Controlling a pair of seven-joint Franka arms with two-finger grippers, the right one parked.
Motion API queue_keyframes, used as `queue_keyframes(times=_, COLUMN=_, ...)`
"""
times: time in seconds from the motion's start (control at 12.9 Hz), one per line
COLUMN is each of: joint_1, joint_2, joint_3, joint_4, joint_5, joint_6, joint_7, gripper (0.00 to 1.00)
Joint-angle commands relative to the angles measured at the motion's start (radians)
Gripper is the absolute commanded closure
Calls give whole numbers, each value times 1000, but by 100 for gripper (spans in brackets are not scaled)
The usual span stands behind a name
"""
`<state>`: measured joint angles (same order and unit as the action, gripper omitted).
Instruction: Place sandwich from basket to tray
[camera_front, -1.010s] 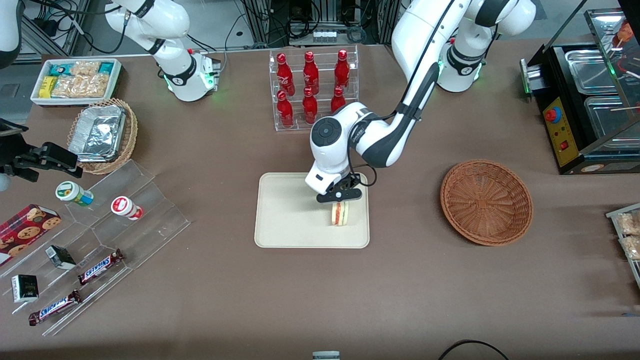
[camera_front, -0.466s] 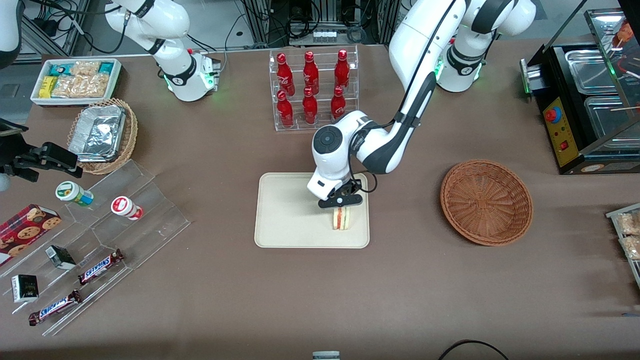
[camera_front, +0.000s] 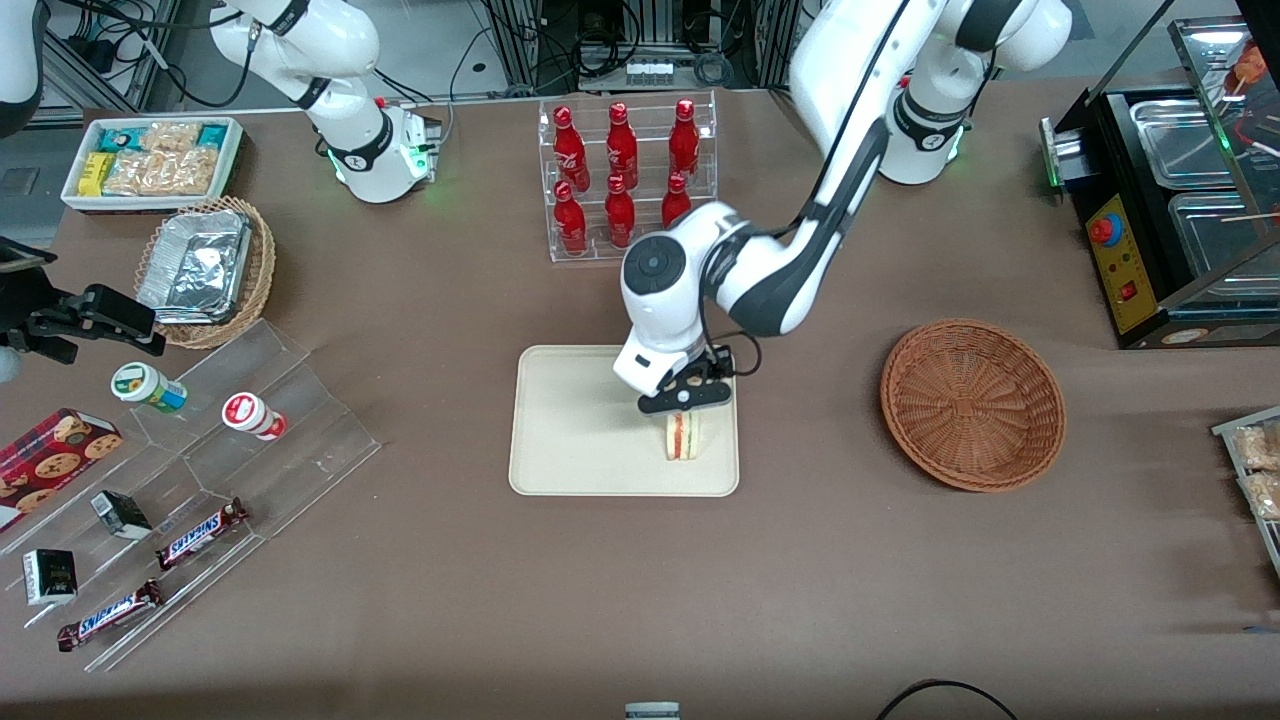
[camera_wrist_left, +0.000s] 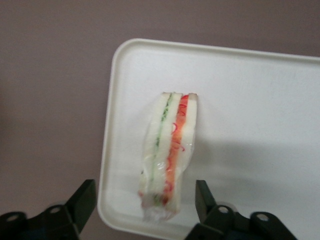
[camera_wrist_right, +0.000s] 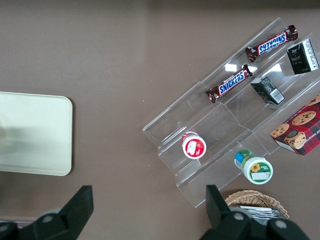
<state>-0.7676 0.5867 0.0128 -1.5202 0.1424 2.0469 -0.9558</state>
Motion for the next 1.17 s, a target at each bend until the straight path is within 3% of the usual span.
queue_keyframes(times=0.0, joint_1=24, joint_2=-158, joint_3=10, joint_4=-29, joint_5=13, joint_6=-141, joint_7=6, gripper=0)
queue_keyframes(times=0.23, joint_1=88, joint_2=-299, joint_3=10, joint_4=-37, joint_5=11, joint_6=-284, joint_7=23, gripper=0)
queue_keyframes(times=0.54, joint_1=241, joint_2=-456, joint_3=10, joint_4=-43, joint_5=-30, joint_6=-439, joint_7=250, gripper=0)
queue_keyframes(times=1.09, joint_1=493, joint_2=-735, joint_3=16, joint_4=-231, joint_5=-130, joint_6=-472, joint_7=664, gripper=0)
